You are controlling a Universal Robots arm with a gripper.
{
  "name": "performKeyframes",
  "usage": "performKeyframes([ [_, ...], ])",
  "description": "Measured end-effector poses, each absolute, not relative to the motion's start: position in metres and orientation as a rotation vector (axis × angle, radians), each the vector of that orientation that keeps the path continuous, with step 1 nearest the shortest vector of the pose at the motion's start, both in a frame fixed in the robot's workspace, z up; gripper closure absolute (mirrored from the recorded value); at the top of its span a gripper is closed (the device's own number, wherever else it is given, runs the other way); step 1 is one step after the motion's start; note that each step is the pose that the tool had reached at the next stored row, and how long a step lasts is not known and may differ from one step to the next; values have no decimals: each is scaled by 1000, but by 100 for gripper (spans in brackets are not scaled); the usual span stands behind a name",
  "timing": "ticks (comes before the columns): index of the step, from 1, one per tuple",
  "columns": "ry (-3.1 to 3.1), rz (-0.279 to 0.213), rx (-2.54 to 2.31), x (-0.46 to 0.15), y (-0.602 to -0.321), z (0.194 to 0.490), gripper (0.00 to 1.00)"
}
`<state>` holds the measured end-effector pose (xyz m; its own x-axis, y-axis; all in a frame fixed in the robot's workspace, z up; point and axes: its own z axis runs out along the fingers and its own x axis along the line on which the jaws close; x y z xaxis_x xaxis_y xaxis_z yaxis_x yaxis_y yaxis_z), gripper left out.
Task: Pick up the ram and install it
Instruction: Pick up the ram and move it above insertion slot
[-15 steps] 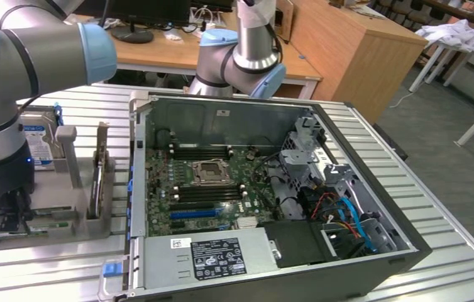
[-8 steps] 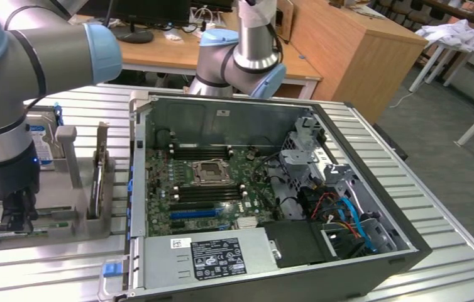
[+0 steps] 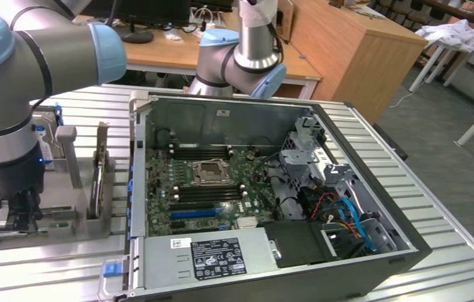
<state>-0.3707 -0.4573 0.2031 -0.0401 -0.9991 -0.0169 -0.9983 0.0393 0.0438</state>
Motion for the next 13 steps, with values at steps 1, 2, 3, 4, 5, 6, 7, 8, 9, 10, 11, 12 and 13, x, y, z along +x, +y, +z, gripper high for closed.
performKeyframes([
  [1,-2251,-68,2164,-370,-457,203,70],
  [2,-2251,-68,2164,-369,-457,203,70],
  [3,-2251,-68,2164,-369,-457,203,70],
  [4,-2251,-68,2164,-368,-457,203,70],
  [5,-2251,-68,2164,-368,-457,203,70],
  [6,-2251,-68,2164,-367,-457,203,70],
  [7,-2251,-68,2165,-367,-457,203,70],
  [8,-2251,-68,2165,-367,-457,203,70],
  [9,-2250,-68,2165,-367,-457,203,70],
  [10,-2250,-68,2165,-367,-457,203,70],
  [11,-2250,-68,2165,-367,-457,203,70],
  [12,-2250,-68,2165,-366,-457,203,70],
  [13,-2250,-68,2165,-366,-457,203,70],
])
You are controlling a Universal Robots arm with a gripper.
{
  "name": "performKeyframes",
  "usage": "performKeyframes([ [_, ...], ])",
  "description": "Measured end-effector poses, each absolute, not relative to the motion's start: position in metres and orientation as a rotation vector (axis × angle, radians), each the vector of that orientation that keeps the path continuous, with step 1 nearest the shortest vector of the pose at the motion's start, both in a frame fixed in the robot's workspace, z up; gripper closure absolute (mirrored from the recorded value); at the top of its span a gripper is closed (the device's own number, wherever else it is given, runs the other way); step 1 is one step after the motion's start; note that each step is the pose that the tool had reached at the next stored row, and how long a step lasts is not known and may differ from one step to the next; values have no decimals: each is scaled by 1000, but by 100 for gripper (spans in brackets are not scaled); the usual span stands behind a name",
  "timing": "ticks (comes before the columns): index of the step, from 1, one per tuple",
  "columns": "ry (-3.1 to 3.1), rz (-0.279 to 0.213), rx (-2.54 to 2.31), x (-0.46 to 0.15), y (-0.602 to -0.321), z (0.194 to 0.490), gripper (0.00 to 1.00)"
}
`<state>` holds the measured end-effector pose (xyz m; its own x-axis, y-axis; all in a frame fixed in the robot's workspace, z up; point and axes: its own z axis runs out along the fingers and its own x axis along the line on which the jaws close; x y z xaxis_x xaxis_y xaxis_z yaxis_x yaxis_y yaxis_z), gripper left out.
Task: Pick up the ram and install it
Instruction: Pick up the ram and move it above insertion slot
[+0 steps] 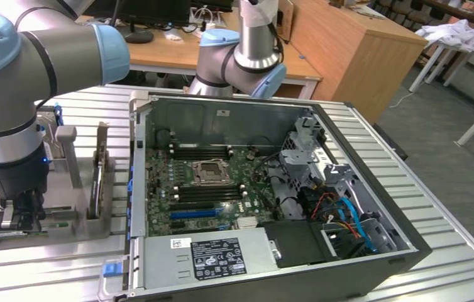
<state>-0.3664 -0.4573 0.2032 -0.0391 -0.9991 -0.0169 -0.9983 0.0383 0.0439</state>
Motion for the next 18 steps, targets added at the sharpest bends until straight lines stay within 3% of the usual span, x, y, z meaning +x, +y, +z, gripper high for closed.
performKeyframes([
  [18,-2250,-68,2165,-366,-459,202,70],
])
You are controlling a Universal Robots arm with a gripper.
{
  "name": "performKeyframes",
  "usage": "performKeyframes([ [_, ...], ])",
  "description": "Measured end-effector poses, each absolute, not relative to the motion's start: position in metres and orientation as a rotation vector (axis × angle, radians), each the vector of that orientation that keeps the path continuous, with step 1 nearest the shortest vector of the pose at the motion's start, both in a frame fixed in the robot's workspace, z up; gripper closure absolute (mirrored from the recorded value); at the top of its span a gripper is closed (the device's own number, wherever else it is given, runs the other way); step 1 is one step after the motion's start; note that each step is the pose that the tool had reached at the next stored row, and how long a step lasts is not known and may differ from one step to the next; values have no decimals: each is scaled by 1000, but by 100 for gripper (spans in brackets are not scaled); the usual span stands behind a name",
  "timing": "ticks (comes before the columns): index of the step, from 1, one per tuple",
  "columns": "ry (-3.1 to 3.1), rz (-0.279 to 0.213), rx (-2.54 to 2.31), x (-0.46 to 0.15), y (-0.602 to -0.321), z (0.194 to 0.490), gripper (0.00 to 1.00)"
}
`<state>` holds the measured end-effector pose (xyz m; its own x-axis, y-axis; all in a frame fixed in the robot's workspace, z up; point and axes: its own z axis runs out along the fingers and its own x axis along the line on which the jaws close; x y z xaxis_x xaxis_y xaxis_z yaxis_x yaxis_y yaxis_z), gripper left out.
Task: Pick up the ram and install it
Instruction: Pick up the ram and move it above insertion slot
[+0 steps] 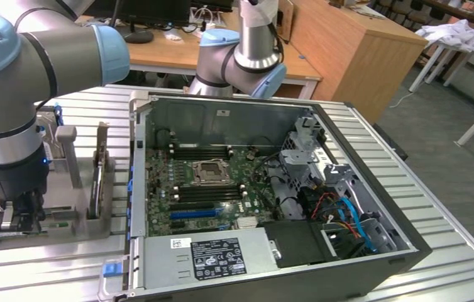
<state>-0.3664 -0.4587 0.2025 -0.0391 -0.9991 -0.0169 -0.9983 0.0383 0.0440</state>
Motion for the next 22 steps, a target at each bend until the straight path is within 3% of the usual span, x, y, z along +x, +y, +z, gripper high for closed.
performKeyframes([
  [11,-2250,-68,2165,-366,-459,202,72],
  [12,-2250,-68,2165,-366,-459,202,78],
  [19,-2250,-68,2165,-366,-459,202,80],
  [20,-2250,-68,2165,-366,-459,202,86],
  [22,-2250,-68,2165,-366,-459,202,88],
])
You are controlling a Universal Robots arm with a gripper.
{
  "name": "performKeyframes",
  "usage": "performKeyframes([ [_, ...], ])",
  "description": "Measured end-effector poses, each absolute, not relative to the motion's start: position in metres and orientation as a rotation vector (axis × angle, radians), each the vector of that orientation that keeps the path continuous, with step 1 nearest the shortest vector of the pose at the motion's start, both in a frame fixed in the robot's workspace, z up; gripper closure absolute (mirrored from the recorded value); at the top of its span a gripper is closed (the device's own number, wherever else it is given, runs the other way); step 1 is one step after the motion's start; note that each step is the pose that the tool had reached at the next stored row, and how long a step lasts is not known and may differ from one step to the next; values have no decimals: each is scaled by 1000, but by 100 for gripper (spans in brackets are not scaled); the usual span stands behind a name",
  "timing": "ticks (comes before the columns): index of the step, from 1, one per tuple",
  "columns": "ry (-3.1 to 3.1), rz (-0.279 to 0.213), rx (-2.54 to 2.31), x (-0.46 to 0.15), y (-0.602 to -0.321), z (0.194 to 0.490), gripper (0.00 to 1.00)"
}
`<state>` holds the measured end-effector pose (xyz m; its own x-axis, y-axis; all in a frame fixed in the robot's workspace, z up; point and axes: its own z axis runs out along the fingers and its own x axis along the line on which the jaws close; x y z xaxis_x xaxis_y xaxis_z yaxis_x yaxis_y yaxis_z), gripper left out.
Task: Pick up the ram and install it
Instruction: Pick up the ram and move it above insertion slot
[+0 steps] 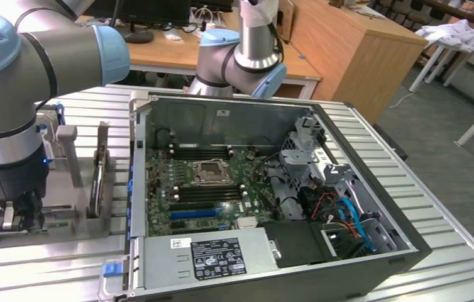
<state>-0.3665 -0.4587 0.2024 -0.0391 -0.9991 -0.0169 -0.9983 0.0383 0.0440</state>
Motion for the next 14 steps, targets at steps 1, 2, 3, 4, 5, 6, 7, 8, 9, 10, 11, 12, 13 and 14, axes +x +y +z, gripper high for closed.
performKeyframes([
  [1,-2250,-68,2165,-366,-459,202,88],
  [2,-2250,-68,2165,-366,-459,202,88],
  [3,-2250,-68,2165,-366,-459,202,88],
  [4,-2250,-68,2165,-366,-459,202,88],
  [5,-2250,-68,2165,-366,-459,202,88],
  [6,-2250,-68,2165,-366,-459,202,88],
  [7,-2250,-68,2165,-366,-459,202,88],
  [8,-2250,-68,2165,-366,-459,202,88],
  [9,-2250,-68,2165,-366,-459,202,88],
  [10,-2250,-68,2165,-366,-459,202,88],
  [11,-2250,-68,2165,-366,-459,202,88],
  [12,-2250,-68,2165,-366,-459,202,88],
  [13,-2251,-68,2165,-366,-459,203,88],
  [14,-2251,-68,2165,-366,-459,203,88],
])
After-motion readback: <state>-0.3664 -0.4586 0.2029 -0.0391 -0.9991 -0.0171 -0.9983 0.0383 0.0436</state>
